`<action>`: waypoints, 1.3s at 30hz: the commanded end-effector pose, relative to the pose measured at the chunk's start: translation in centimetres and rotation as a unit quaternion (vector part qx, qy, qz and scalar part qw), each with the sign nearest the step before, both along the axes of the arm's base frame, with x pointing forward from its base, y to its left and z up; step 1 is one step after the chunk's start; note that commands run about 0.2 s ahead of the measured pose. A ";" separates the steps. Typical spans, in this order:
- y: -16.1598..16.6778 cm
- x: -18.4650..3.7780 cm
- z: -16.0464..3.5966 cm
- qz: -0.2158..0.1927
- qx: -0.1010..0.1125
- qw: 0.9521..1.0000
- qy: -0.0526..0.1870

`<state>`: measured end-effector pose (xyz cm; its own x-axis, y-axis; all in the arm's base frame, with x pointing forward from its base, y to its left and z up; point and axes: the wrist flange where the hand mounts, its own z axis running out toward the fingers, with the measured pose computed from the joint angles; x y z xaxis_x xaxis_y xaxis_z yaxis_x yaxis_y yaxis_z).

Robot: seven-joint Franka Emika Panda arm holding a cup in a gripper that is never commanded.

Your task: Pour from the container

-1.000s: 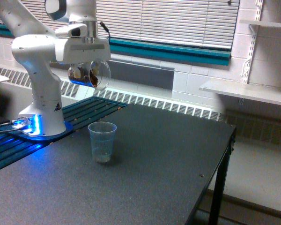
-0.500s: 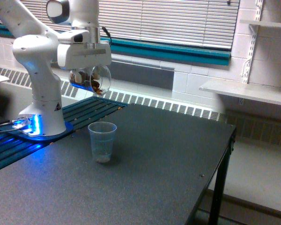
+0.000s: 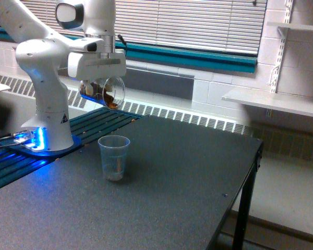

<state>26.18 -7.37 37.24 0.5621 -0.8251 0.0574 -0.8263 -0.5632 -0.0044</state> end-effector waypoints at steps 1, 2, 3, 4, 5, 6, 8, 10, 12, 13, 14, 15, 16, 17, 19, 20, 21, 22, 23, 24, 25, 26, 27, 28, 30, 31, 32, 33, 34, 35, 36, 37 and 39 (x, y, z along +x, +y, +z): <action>0.9 -0.6 -1.5 -0.019 0.002 1.000 0.020; 1.0 -0.6 -1.6 -0.019 0.002 1.000 0.022; 1.0 -0.6 -1.6 -0.020 0.002 1.000 0.023; 1.0 -0.7 -1.6 -0.020 0.002 1.000 0.024; 1.0 -0.7 -1.7 -0.021 0.002 0.999 0.024; 1.0 -0.7 -1.7 -0.022 0.003 0.999 0.025; 1.0 -0.7 -1.8 -0.024 0.004 0.999 0.026; 1.0 -0.7 -1.9 -0.026 0.004 0.999 0.028; 0.9 -0.8 -2.0 -0.027 0.005 0.999 0.031; 0.8 -0.8 -2.1 -0.028 0.005 0.999 0.032; 0.8 -0.9 -2.2 -0.029 0.005 0.999 0.033; 0.8 -0.9 -2.3 -0.029 0.005 0.999 0.035; 0.7 -0.9 -2.4 -0.029 0.006 0.999 0.036; 0.7 -0.9 -2.4 -0.030 0.005 0.999 0.037; 0.7 -0.9 -2.6 -0.029 0.005 0.999 0.039; 0.7 -0.9 -2.6 -0.028 0.005 0.999 0.041; 0.8 -0.9 -2.7 -0.027 0.005 0.999 0.042; 0.9 -0.9 -2.7 -0.026 0.005 0.999 0.042; 0.9 -0.9 -2.8 -0.026 0.005 0.999 0.042; 0.9 -0.9 -2.8 -0.026 0.005 0.999 0.043; 1.0 -0.9 -2.9 -0.025 0.005 0.999 0.043; 1.0 -0.9 -2.9 -0.025 0.004 0.999 0.043; 1.0 -0.9 -3.0 -0.025 0.004 0.999 0.043; 1.0 -0.9 -3.0 -0.025 0.004 0.999 0.044; 1.1 -0.9 -3.1 -0.024 0.002 0.999 0.046; 1.1 -0.9 -3.2 -0.023 0.002 0.999 0.047; 1.1 -0.9 -3.3 -0.022 0.001 0.999 0.049; 1.2 -0.9 -3.3 -0.022 0.000 0.998 0.050; 1.2 -0.9 -3.4 -0.021 0.000 0.998 0.052; 1.2 -0.9 -3.4 -0.020 0.000 0.998 0.052; 1.3 -0.9 -3.5 -0.020 0.000 0.998 0.053; 1.3 -0.9 -3.6 -0.020 0.000 0.998 0.055; 1.4 -0.9 -3.7 -0.019 -0.001 0.998 0.057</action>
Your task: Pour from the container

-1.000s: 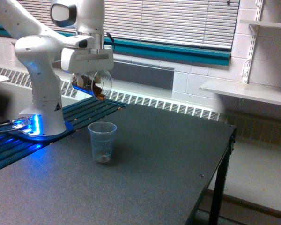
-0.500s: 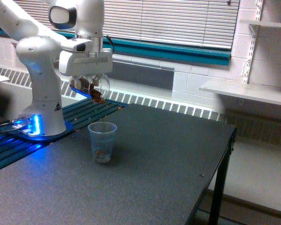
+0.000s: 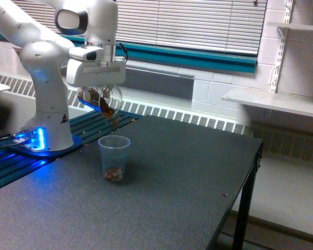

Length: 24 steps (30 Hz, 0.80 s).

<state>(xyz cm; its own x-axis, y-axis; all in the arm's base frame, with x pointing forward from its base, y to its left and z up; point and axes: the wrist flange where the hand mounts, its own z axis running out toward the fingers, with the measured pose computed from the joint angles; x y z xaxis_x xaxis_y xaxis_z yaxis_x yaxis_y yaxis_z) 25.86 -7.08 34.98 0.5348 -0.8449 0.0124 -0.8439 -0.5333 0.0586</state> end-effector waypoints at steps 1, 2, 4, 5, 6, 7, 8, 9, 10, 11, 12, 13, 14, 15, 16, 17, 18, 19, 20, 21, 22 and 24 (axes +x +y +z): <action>1.2 -0.6 -1.5 -0.001 -0.001 1.000 0.020; 1.2 -0.6 -1.5 0.000 -0.001 1.000 0.020; 1.3 -0.6 -1.6 0.000 -0.001 1.000 0.021; 1.4 -0.6 -1.7 0.001 -0.001 1.000 0.022; 1.4 -0.6 -1.7 0.001 -0.001 1.000 0.023; 1.4 -0.6 -1.8 0.000 -0.002 1.000 0.023; 1.4 -0.6 -1.9 0.001 -0.002 1.000 0.024; 1.4 -0.6 -1.9 0.001 -0.002 1.000 0.025; 1.4 -0.6 -2.0 0.001 -0.002 1.000 0.026; 1.4 -0.6 -2.0 0.002 -0.003 1.000 0.026; 1.4 -0.6 -2.1 0.002 -0.003 1.000 0.027; 1.5 -0.6 -2.1 0.003 -0.003 1.000 0.029; 1.5 -0.6 -2.2 0.004 -0.003 1.000 0.030; 1.5 -0.6 -2.2 0.004 -0.003 1.000 0.031; 1.5 -0.7 -2.3 0.004 -0.003 0.999 0.032; 1.5 -0.7 -2.3 0.005 -0.003 0.999 0.033; 1.5 -0.7 -2.4 0.006 -0.003 0.999 0.034; 1.5 -0.7 -2.4 0.006 -0.003 0.999 0.034; 1.5 -0.7 -2.5 0.006 -0.004 0.999 0.036; 1.5 -0.7 -2.5 0.007 -0.005 0.999 0.037; 1.6 -0.7 -2.5 0.008 -0.005 0.999 0.037; 1.5 -0.7 -2.6 0.007 -0.006 0.999 0.037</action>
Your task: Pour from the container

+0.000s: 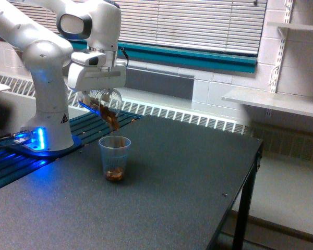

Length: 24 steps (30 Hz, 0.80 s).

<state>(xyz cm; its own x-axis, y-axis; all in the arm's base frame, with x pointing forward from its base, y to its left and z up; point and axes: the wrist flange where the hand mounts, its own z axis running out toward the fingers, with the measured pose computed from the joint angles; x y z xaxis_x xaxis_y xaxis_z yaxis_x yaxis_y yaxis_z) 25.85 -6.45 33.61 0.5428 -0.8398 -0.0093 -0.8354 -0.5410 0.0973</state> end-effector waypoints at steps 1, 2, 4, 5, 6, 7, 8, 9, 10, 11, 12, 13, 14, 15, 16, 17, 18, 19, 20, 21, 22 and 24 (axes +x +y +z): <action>0.8 -0.8 -1.2 0.002 -0.007 1.000 0.016; 0.8 -0.8 -1.2 0.002 -0.008 1.000 0.016; 0.7 -0.8 -1.3 0.002 -0.009 1.000 0.017; 0.6 -0.8 -1.3 0.002 -0.010 1.000 0.017; 0.6 -0.8 -1.3 0.002 -0.010 1.000 0.017; 0.6 -0.8 -1.3 0.002 -0.011 1.000 0.017; 0.5 -0.8 -1.3 0.003 -0.012 1.000 0.017; 0.5 -0.9 -1.4 0.002 -0.013 1.000 0.017; 0.5 -0.8 -1.4 0.003 -0.013 1.000 0.017; 0.5 -0.8 -1.4 0.003 -0.013 1.000 0.017; 0.4 -0.9 -1.4 0.003 -0.014 1.000 0.017; 0.4 -0.9 -1.4 0.003 -0.015 1.000 0.017; 0.4 -0.9 -1.4 0.003 -0.015 1.000 0.018; 0.4 -0.9 -1.4 0.003 -0.016 1.000 0.019; 0.4 -0.9 -1.4 0.003 -0.016 1.000 0.019; 0.3 -0.9 -1.4 0.003 -0.015 1.000 0.019; 0.3 -0.9 -1.4 0.002 -0.016 1.000 0.019; 0.3 -1.0 -1.5 0.002 -0.017 1.000 0.020; 0.2 -1.0 -1.5 0.001 -0.017 1.000 0.020; 0.1 -1.0 -1.5 0.001 -0.017 1.000 0.020; 0.1 -1.0 -1.5 0.001 -0.017 1.000 0.021; 0.0 -1.1 -1.6 0.001 -0.019 1.000 0.023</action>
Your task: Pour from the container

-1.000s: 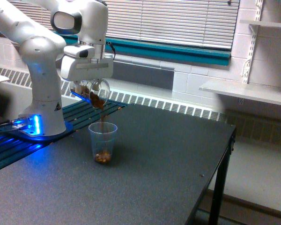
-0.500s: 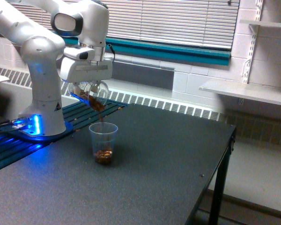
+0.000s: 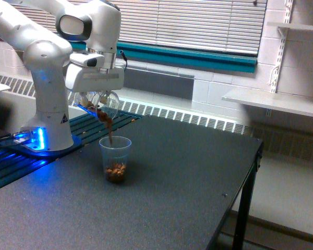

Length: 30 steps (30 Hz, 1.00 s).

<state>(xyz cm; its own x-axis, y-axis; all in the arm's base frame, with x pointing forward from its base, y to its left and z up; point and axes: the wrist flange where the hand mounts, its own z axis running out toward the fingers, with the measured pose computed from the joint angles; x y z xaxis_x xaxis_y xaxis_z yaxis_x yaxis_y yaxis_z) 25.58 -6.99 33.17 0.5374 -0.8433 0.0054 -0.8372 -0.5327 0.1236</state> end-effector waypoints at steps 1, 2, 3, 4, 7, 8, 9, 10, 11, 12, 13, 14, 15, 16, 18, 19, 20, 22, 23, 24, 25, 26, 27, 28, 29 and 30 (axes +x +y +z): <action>0.5 -0.9 -1.2 0.004 -0.006 1.000 0.018; 0.4 -0.9 -1.3 0.005 -0.006 1.000 0.019; 0.4 -0.9 -1.3 0.006 -0.006 1.000 0.019; 0.4 -0.9 -1.3 0.006 -0.007 1.000 0.020; 0.4 -0.9 -1.5 0.008 -0.008 1.000 0.022; 0.4 -0.9 -1.5 0.008 -0.009 1.000 0.022; 0.4 -0.9 -1.6 0.009 -0.009 1.000 0.024; 0.4 -0.9 -1.6 0.010 -0.010 1.000 0.026; 0.4 -0.9 -1.7 0.012 -0.011 0.999 0.028; 0.4 -0.9 -1.8 0.013 -0.010 0.999 0.029; 0.4 -0.9 -1.9 0.013 -0.011 0.999 0.030; 0.3 -1.0 -1.9 0.014 -0.012 0.999 0.031; 0.3 -0.9 -2.0 0.014 -0.012 0.999 0.032; 0.3 -0.9 -2.0 0.014 -0.013 0.999 0.032; 0.3 -0.9 -2.2 0.016 -0.015 0.999 0.034; 0.3 -0.8 -2.2 0.017 -0.015 0.999 0.034; 0.2 -0.8 -2.1 0.018 -0.015 0.999 0.034; 0.1 -0.6 -2.1 0.019 -0.018 0.999 0.034; 0.0 -0.5 -2.0 0.019 -0.018 0.999 0.034; 0.0 -0.3 -1.9 0.019 -0.018 0.999 0.033; -0.1 -0.2 -1.9 0.020 -0.020 0.999 0.034; -0.1 -0.1 -1.9 0.020 -0.022 0.999 0.034; -0.1 0.0 -1.9 0.021 -0.022 0.999 0.034; -0.2 0.0 -1.9 0.021 -0.022 0.999 0.034; -0.2 0.1 -1.9 0.022 -0.023 0.999 0.036; -0.2 0.2 -1.9 0.023 -0.023 0.999 0.036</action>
<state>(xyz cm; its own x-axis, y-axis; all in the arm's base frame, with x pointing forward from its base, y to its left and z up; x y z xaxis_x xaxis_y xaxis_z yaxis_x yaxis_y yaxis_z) 26.01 -7.86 32.18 0.5579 -0.8299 0.0105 -0.8181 -0.5477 0.1753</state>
